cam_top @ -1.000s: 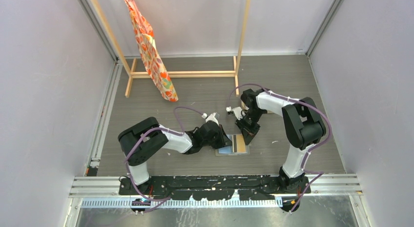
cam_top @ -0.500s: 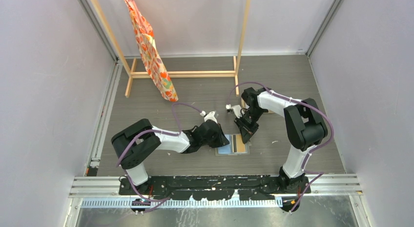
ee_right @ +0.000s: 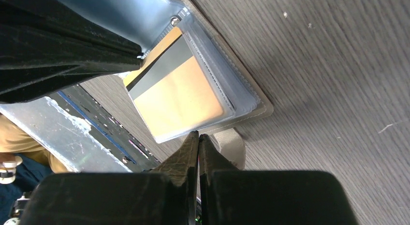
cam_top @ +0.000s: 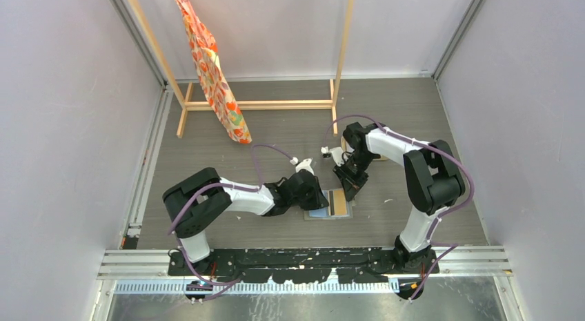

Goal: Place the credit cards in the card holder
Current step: Insert the credit card into the card holder.

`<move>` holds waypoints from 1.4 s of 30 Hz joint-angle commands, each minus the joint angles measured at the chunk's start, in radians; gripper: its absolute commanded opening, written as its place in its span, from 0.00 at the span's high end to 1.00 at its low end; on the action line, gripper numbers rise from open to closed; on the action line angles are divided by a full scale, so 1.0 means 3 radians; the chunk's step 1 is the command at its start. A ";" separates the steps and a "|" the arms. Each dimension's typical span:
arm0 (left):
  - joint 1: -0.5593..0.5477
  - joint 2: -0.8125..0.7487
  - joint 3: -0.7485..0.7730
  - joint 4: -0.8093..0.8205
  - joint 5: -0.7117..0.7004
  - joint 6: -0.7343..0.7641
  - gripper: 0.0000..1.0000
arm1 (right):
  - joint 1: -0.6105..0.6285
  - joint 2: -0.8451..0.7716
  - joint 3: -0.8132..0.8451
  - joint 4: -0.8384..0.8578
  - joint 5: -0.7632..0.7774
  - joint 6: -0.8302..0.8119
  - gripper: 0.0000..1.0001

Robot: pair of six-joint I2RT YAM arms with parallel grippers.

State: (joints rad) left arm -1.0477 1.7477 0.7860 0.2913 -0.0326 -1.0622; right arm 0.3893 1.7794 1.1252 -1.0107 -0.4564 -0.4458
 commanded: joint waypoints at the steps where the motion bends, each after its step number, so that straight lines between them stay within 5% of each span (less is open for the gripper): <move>1: -0.0050 0.0058 0.0110 -0.0111 -0.0020 0.0054 0.94 | -0.0014 0.0075 0.0054 -0.0002 0.0021 0.0023 0.93; 15: -0.0059 -0.0238 -0.0018 0.0162 -0.0005 0.0109 0.93 | 0.0026 0.0180 0.0079 -0.0001 -0.0095 0.0077 0.93; 23: -0.0061 -0.0615 -0.0382 0.0263 -0.0177 0.0166 0.83 | 0.0022 0.0126 0.0074 -0.0001 -0.0083 0.0053 0.93; 42: -0.0060 -0.0012 0.0233 -0.0503 -0.0096 0.0248 0.95 | 0.0024 0.0102 0.0079 -0.0003 -0.0108 0.0040 0.92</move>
State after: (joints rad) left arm -1.0603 1.7115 0.8104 0.1791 -0.0589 -1.0100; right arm 0.3908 1.8351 1.1252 -1.0111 -0.4660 -0.4343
